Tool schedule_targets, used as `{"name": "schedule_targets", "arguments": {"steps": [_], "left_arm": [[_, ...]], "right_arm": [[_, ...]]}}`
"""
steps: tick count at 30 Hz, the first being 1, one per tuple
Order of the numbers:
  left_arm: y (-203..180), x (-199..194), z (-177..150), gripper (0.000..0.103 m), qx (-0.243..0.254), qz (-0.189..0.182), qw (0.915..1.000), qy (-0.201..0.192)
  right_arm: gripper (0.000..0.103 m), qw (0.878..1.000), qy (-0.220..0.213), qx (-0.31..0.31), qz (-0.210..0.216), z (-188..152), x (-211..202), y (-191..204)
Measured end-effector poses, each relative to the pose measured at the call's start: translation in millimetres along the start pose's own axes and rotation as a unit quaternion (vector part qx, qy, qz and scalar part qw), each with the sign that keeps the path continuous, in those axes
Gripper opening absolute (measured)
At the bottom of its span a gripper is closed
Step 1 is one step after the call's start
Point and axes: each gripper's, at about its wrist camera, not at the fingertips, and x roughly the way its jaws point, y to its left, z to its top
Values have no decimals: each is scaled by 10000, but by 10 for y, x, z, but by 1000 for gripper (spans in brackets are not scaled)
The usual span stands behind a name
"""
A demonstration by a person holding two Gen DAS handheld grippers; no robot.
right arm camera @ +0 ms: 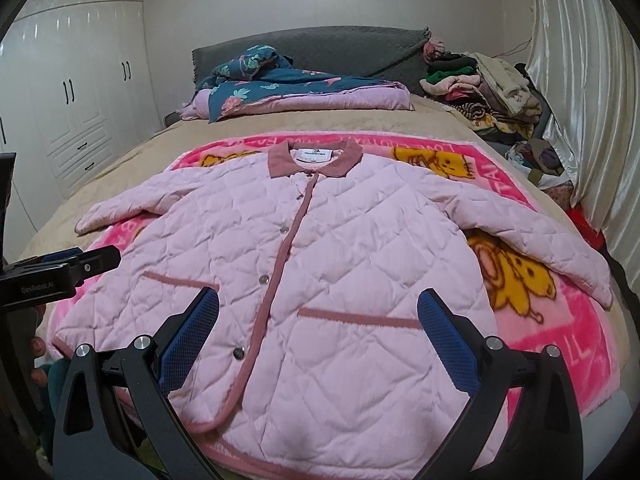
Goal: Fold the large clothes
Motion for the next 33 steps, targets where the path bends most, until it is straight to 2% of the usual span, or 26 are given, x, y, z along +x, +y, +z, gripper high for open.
{"name": "schedule_targets", "arguments": {"steps": [16,26,33], "left_arm": [[-89,308,475,95,-88,-149,9998,10],[-341,496,796,95,43,-202,9998,59],[-527,657,1001,95,-10,-563,9983,156]], "right_arm": [[99,9995,-261,134,-146,422,231,-217],[99,9976,-452,379,-361,702,339,-534],[99,9951,-478,638,-583,806,477,-856]]}}
